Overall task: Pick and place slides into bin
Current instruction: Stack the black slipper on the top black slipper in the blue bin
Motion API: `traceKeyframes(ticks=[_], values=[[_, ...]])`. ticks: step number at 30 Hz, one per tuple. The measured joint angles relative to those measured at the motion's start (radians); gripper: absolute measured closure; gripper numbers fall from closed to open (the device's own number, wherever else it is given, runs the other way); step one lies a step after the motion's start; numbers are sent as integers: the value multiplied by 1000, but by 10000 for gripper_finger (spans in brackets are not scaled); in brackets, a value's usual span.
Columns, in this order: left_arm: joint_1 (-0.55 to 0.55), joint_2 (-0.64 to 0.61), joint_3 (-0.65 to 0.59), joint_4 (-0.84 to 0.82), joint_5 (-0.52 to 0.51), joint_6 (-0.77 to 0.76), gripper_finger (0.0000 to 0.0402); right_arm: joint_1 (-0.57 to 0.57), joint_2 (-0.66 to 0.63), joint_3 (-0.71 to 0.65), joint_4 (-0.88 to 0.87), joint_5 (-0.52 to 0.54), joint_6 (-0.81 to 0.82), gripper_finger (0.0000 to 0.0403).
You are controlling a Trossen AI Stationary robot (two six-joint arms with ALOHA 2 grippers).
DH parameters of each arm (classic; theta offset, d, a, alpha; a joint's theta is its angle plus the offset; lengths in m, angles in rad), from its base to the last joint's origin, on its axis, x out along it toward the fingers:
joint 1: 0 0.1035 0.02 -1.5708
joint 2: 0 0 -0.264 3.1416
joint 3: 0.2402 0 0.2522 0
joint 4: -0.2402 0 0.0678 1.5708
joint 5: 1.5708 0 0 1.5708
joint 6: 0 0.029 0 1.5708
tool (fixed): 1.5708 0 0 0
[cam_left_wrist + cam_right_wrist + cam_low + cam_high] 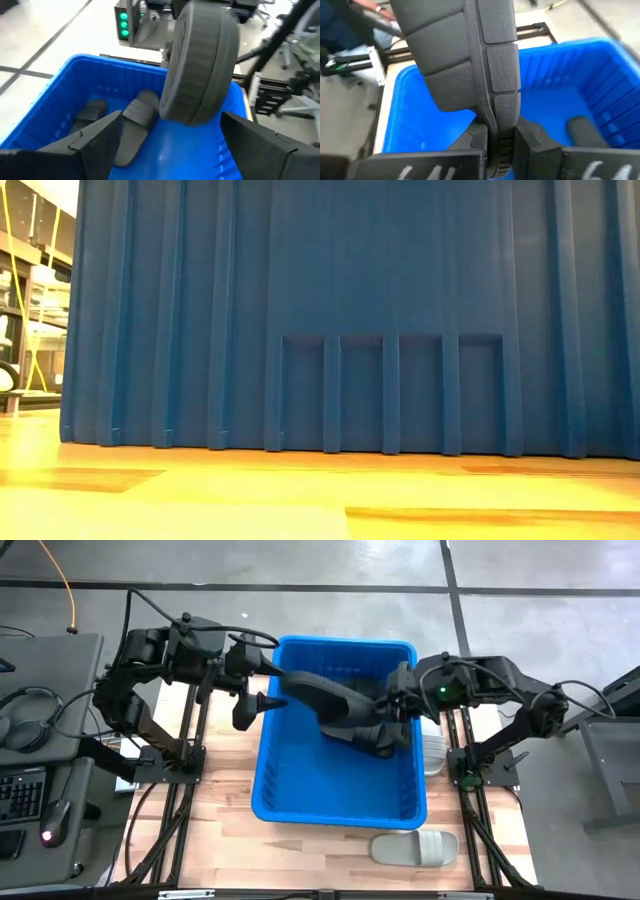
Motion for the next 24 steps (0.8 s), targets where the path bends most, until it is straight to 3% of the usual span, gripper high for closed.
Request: traceKeyframes(ticks=[13,24], values=[[0,0,0,1,48,-3,156,0,22,0,-32,-38,1,387],[0,16,1,6,43,-5,288,0,22,0,-26,-44,-4,387]])
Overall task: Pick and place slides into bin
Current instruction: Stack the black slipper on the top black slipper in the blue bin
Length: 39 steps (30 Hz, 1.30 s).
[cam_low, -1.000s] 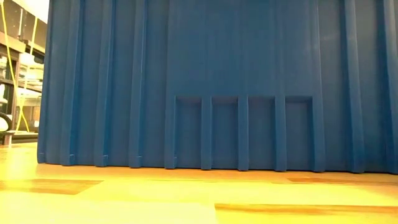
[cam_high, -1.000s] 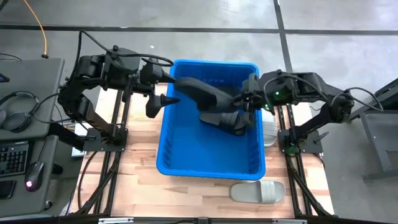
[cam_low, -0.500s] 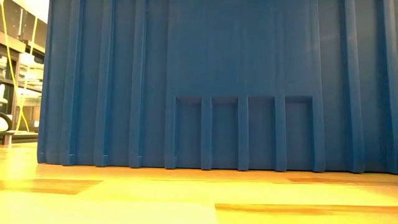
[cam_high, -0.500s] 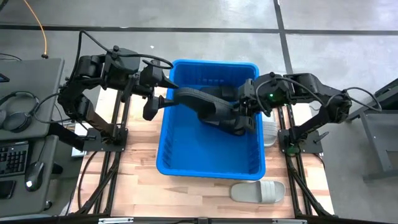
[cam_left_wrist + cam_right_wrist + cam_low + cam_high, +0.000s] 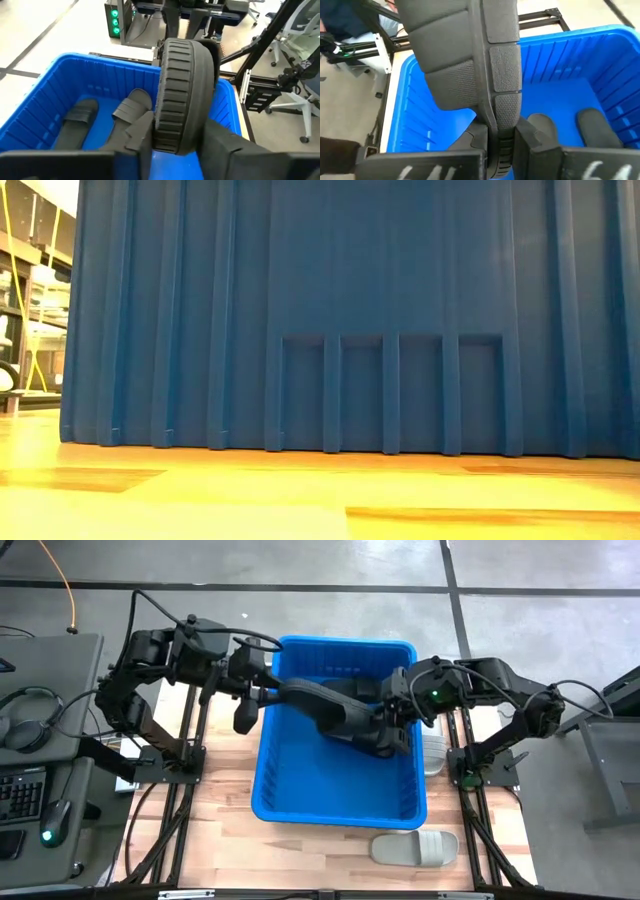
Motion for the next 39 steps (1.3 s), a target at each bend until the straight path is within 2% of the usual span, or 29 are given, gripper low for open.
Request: traceKeyframes(ticks=[6,11,13,20,23,30,32,39], values=[[0,10,0,2,-8,2,351,0,-2,0,-11,-3,-4,387],[0,10,0,3,-26,8,353,0,-2,0,-6,-2,-12,382],[0,10,0,4,-27,8,350,0,-2,0,-6,1,-13,350],[0,14,-1,-2,-60,0,357,-10,-18,0,-18,63,4,184],[0,13,-1,-9,-108,0,357,-19,-55,0,-50,60,19,153],[14,19,-1,-5,-290,-33,359,-22,-164,1,-78,109,96,159],[48,32,0,-4,-285,-77,359,-20,-199,1,-63,125,118,169],[192,107,-2,18,-169,-251,359,2,-284,1,35,128,138,198]])
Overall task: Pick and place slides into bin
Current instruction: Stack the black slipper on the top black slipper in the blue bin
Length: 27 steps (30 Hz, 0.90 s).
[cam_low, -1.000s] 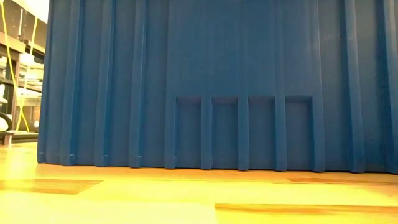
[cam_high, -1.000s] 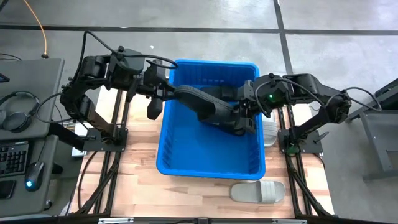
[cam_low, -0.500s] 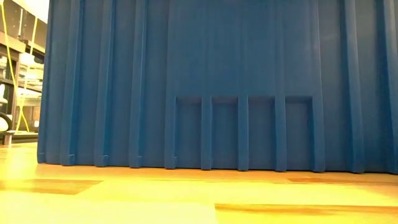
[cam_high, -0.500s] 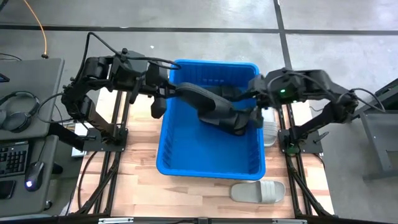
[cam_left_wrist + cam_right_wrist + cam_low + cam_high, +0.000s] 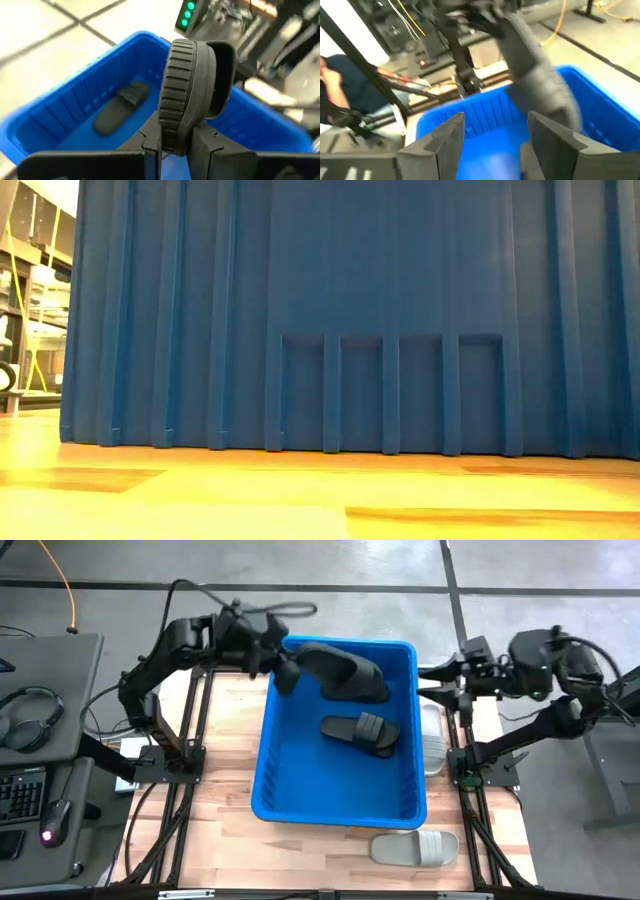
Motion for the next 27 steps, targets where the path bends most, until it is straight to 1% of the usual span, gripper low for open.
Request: traceKeyframes(ticks=[3,7,10,14,21,27], values=[[61,29,1,9,85,-98,360,7,-17,0,30,-1,-1,202],[106,80,1,8,158,-214,360,7,-31,0,35,-2,-4,201],[131,131,1,12,210,-272,360,7,-30,0,35,-3,-23,201],[150,205,0,18,207,-340,360,7,-25,0,35,-11,-49,203],[174,310,1,128,211,-480,360,8,-17,0,35,-31,-74,203],[194,383,1,143,205,-563,360,14,-13,0,35,-66,-74,202]])
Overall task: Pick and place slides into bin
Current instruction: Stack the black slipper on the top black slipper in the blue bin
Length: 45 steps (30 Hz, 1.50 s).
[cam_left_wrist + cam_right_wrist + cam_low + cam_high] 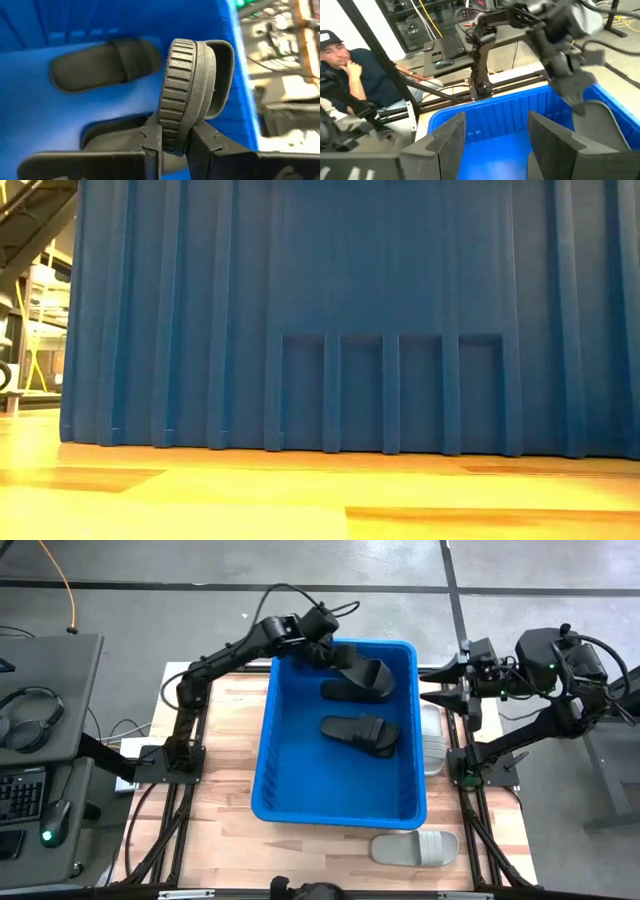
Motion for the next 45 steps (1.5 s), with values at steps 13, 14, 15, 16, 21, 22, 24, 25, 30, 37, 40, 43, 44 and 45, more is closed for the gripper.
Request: traceKeyframes(ticks=[13,14,15,16,21,22,24,25,30,37,40,43,44,45], values=[[15,107,0,84,-15,-88,360,83,0,0,1,46,11,208],[15,112,0,86,-8,-100,360,86,0,0,1,53,11,208],[15,118,0,90,-4,-108,360,88,0,0,1,57,11,208],[16,125,0,96,2,-111,360,90,0,0,1,59,11,208],[20,154,0,105,7,-130,360,92,0,0,1,62,27,208],[23,156,0,105,2,-131,360,92,0,0,1,62,28,208],[27,164,0,116,3,-132,360,92,0,0,1,62,35,208],[33,169,0,121,2,-133,360,92,0,0,1,62,36,208],[47,192,1,143,17,-133,360,92,0,0,1,63,52,208],[53,220,0,141,65,-133,360,92,0,-1,2,88,53,208],[52,224,0,151,65,-129,360,92,1,-1,2,88,53,208],[52,224,0,148,51,-128,353,92,6,-1,3,88,53,208],[52,224,0,150,42,-127,346,92,9,-1,3,88,55,208],[53,224,0,149,36,-125,337,92,12,-1,3,88,55,208]])
